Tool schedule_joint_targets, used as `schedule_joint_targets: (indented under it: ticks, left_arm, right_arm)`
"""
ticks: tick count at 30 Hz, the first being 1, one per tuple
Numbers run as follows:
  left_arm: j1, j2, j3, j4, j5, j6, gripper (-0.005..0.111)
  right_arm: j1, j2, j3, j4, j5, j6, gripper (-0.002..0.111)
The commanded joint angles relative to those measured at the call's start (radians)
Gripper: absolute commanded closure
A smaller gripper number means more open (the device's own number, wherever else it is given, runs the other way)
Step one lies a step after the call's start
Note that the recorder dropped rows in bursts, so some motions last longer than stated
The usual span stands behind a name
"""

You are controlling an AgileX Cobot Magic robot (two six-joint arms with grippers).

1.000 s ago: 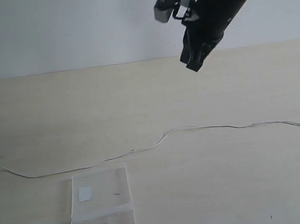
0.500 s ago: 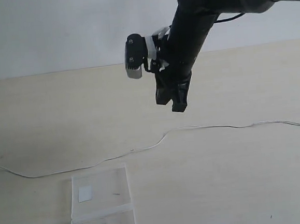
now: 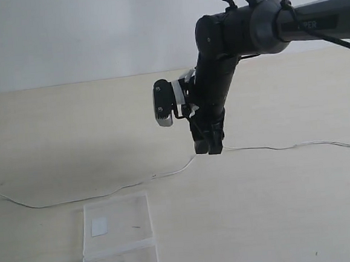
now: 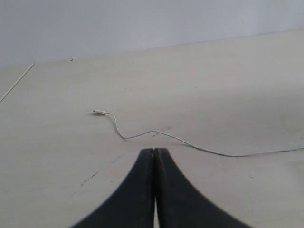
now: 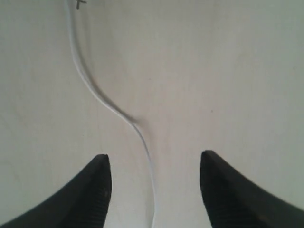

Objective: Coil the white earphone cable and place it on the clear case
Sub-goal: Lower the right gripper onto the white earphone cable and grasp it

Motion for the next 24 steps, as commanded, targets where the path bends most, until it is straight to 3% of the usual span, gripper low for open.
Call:
schedule_joint_targets:
  ticks: [1, 18, 24]
  left_arm:
    - [0.003, -0.007, 0.0, -0.009, -0.005, 0.0, 0.107]
    - [0.003, -0.007, 0.0, -0.009, -0.005, 0.0, 0.107]
    - [0.003, -0.007, 0.0, -0.009, -0.005, 0.0, 0.107]
  right_arm:
    - [0.002, 0.027, -0.012, -0.031, -0.017, 0.006, 0.053]
    - [0.002, 0.097, -0.012, -0.062, -0.036, 0.017, 0.053]
    - [0.002, 0.144, -0.012, -0.062, -0.027, 0.064, 0.063]
